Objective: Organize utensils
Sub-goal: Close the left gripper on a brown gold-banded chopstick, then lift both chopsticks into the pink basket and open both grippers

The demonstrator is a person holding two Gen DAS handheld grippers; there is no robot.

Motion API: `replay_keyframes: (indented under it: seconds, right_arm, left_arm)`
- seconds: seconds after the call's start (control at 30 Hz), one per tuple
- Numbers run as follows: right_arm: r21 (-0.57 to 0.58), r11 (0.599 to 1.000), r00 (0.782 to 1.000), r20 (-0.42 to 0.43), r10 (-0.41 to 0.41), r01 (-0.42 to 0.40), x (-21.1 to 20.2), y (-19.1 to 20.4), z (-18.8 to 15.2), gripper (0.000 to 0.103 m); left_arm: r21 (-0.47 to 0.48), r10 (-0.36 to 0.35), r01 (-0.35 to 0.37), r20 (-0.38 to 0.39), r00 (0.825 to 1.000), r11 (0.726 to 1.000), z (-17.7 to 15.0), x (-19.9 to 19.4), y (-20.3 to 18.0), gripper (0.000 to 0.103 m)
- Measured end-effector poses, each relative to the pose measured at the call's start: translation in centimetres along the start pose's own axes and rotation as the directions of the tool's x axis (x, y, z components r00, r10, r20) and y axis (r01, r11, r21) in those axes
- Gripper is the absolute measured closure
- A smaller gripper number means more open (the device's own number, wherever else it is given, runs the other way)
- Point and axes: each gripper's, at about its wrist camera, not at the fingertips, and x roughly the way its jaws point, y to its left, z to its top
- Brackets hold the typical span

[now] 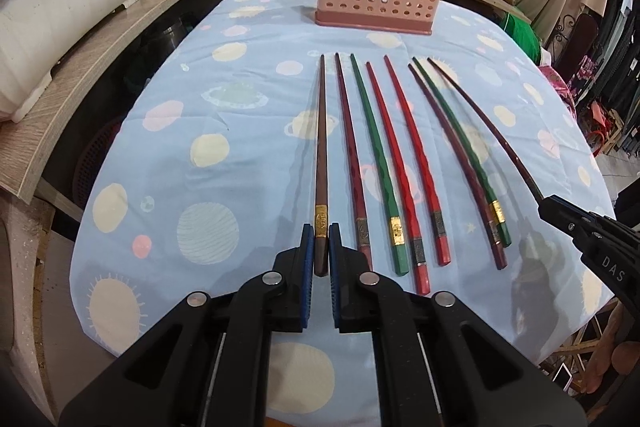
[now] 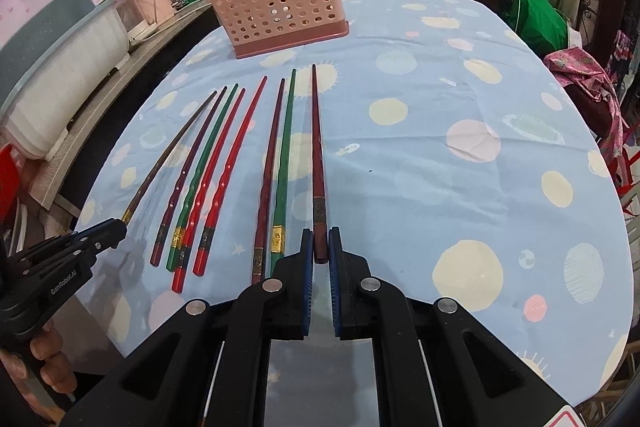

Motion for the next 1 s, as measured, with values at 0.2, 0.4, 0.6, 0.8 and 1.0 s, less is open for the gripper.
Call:
replay_keyframes:
  seconds: [0.2, 0.4, 0.6, 0.8, 1.0]
  right_arm:
    - [0.007, 1.0, 0.999, 0.053, 0.01, -0.011, -2.1, -0.2, 1.1, 0.096]
    - [0.01, 1.0, 0.992, 0.123, 0.023, -0.025, -4.7, -0.4, 2.6, 0.096]
    - [0.013, 0.999, 0.977, 0.212, 0.026, -0.03, -7.6, -0.7, 5.1, 0.096]
    - [0.01, 0.999, 0.957, 0.288, 0.035, -0.04, -9.7, -1.1, 8.3, 0.096]
    - [-0.003, 0.999, 0.941, 0.336, 0.043, -0.045, -10.7, -0.9, 11.1, 0.096]
  left_arm:
    - [-0.01, -0.01, 0.011, 0.045, 0.999, 1.0, 1.1, -2.1, 0.2, 0.096]
    - [-0.022, -0.016, 0.018, 0.103, 0.995, 1.0, 2.8, -4.6, 0.5, 0.096]
    - [-0.034, -0.016, 0.022, 0.171, 0.985, 0.999, 5.3, -7.2, 0.9, 0.096]
    - [-0.04, -0.011, 0.021, 0.239, 0.971, 0.999, 8.4, -9.1, 1.0, 0.096]
    - [-0.043, -0.008, 0.02, 0.277, 0.961, 0.999, 11.5, -9.5, 1.1, 0.096]
